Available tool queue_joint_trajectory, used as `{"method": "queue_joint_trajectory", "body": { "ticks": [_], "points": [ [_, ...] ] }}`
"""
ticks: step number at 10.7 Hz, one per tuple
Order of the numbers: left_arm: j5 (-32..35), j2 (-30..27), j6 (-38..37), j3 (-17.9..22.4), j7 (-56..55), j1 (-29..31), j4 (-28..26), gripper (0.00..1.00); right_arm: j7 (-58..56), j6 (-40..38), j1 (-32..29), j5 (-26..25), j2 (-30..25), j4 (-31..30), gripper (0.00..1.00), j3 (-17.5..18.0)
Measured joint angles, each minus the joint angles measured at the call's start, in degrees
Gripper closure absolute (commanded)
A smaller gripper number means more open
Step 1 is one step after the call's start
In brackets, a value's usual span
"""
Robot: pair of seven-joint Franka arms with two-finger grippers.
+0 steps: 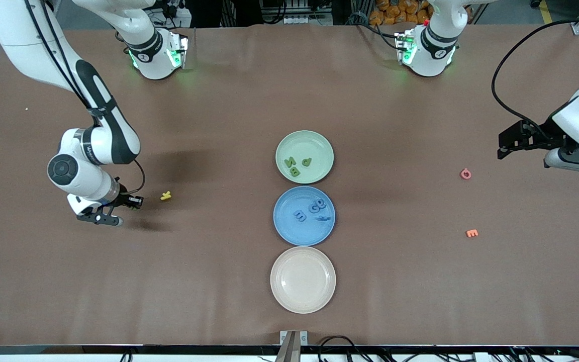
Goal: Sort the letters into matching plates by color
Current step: 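Carry green u to the green plate with the right gripper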
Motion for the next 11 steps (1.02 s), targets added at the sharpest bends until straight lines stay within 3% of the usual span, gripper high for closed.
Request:
{"method": "queue_joint_trajectory", "body": {
  "ticks": [11],
  "points": [
    [0.0,0.0,0.0,-0.5,-6.5,-0.2,0.0,0.00,7.3,-9.8,3.4,0.0,-0.4,5.5,1.00,1.3]
  ]
}}
